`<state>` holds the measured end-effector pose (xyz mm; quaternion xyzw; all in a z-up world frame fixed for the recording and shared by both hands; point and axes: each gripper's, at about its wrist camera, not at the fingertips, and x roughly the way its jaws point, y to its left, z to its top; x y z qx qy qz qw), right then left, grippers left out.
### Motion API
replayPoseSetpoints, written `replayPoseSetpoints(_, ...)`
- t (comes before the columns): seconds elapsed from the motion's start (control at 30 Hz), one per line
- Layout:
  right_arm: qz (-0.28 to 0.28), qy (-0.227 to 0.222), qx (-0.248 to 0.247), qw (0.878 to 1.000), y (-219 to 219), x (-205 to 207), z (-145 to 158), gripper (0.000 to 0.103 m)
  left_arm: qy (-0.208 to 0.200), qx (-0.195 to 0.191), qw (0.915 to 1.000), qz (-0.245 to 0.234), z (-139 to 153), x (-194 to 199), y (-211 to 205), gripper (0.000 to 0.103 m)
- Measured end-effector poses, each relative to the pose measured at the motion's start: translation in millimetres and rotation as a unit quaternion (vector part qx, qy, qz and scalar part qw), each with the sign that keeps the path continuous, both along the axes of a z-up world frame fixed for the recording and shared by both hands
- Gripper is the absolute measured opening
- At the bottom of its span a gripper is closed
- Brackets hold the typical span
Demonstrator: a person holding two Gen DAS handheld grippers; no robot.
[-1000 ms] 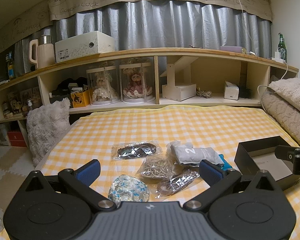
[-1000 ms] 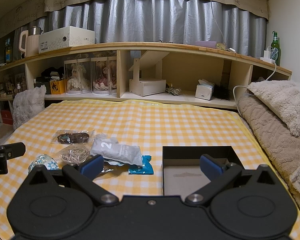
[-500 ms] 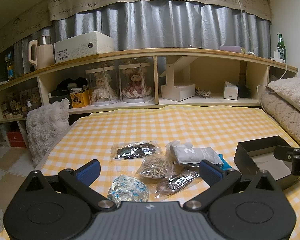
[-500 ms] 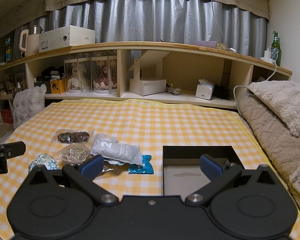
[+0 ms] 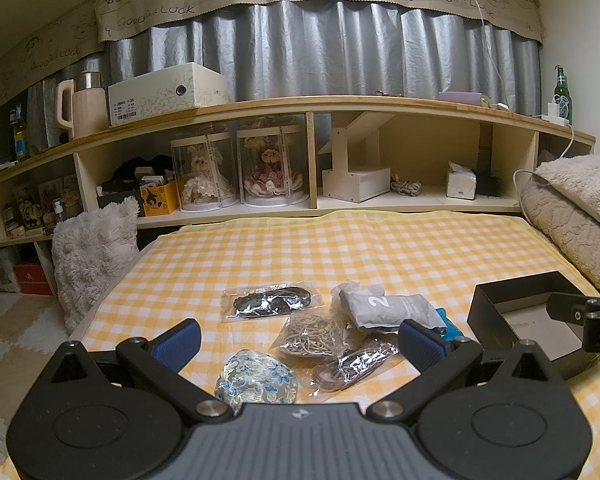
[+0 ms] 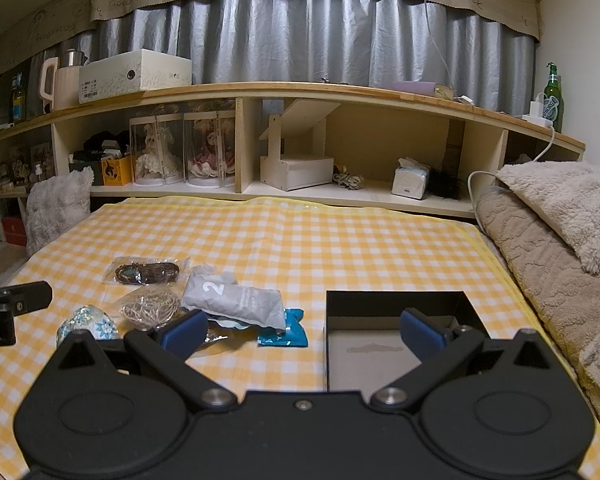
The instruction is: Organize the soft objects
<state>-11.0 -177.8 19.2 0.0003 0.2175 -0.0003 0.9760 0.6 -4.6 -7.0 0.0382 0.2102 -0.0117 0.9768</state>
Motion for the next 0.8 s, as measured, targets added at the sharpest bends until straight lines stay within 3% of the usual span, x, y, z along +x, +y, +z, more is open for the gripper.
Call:
replayPoseSetpoints(0.6,0.0,0.001,-0.001,1.0,0.5,0.2,-0.6,0.103,0.001,-0.004,1.0,-0.006,-0.3,2.4,-2.4,0.103)
replayPoseSetpoints(0.8,0.0,-0.004,-0.003,1.0,1.6,1.8,1.1,0.103,-0.017,-0.005,0.9998,-0.006,7.0,4.6,-6.1,0.103)
